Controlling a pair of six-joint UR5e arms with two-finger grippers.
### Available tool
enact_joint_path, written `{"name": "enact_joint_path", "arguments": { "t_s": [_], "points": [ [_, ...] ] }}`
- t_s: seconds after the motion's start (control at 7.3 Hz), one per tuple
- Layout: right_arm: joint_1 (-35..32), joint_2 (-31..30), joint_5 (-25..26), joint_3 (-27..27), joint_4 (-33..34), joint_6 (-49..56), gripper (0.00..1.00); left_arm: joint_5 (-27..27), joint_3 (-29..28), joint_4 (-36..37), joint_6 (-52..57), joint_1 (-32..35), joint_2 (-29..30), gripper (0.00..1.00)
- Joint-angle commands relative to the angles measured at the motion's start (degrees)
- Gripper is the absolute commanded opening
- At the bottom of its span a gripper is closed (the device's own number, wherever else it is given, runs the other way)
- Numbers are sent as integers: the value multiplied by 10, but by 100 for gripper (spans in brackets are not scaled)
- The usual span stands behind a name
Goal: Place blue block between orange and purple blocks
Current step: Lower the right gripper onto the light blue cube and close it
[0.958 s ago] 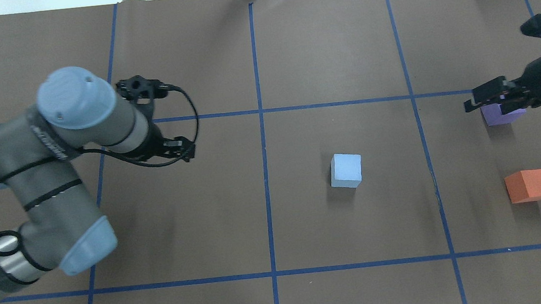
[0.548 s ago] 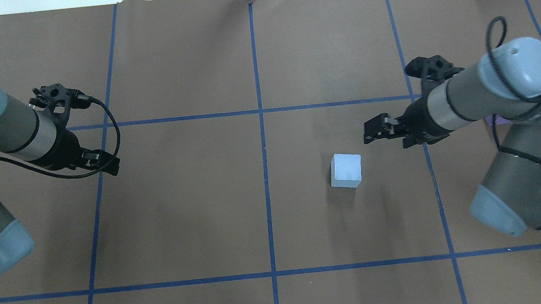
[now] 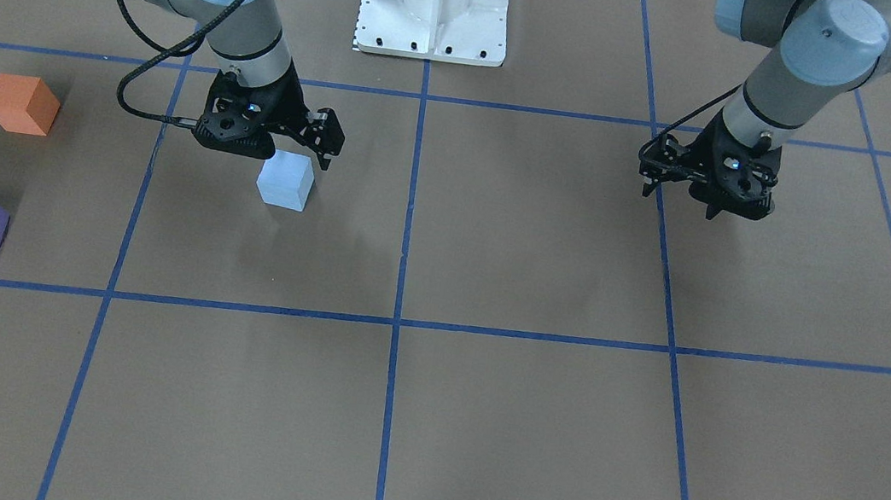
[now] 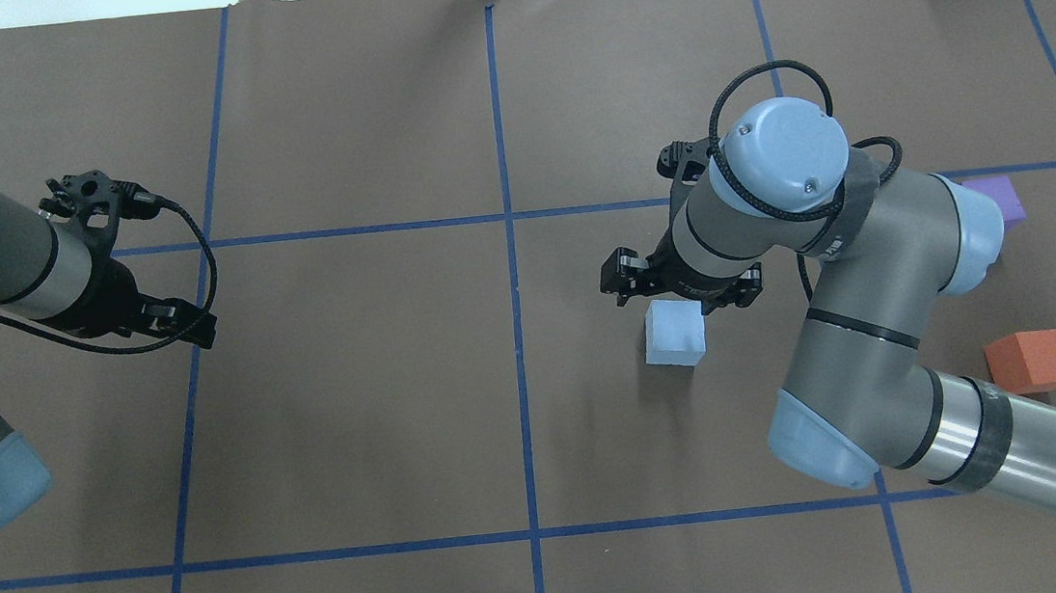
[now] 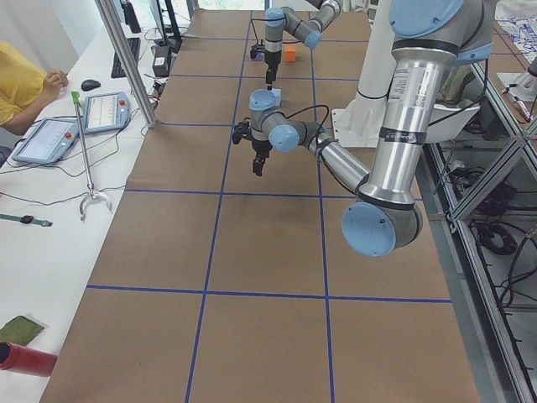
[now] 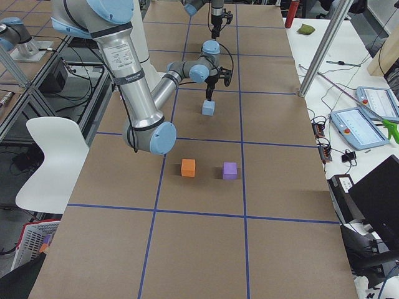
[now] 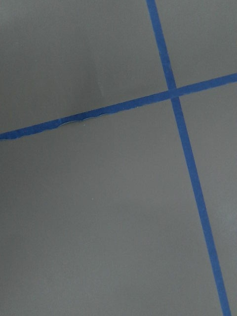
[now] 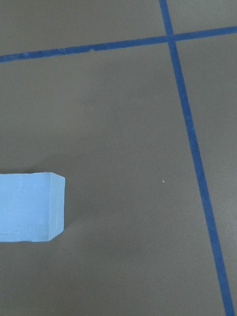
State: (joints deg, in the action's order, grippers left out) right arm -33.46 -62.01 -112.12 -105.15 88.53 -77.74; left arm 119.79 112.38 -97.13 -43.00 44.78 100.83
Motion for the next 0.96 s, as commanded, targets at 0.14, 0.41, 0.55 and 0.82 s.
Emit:
{"name": "enact_joint_path", "arguments": {
  "t_s": [0.14, 0.41, 0.55, 0.82],
  "points": [
    [15, 4, 23, 33, 9, 7, 98, 0, -1, 0, -2, 0, 0, 99],
    [17, -2, 25, 41, 10, 10, 98, -1, -1, -1, -2, 0, 0, 99],
    [18, -1, 26, 48, 12, 15, 98, -1, -1, 0, -2, 0, 0, 99],
    [23, 6, 28, 64, 10, 15, 97, -1, -1, -1, -2, 0, 0, 99]
  ]
}}
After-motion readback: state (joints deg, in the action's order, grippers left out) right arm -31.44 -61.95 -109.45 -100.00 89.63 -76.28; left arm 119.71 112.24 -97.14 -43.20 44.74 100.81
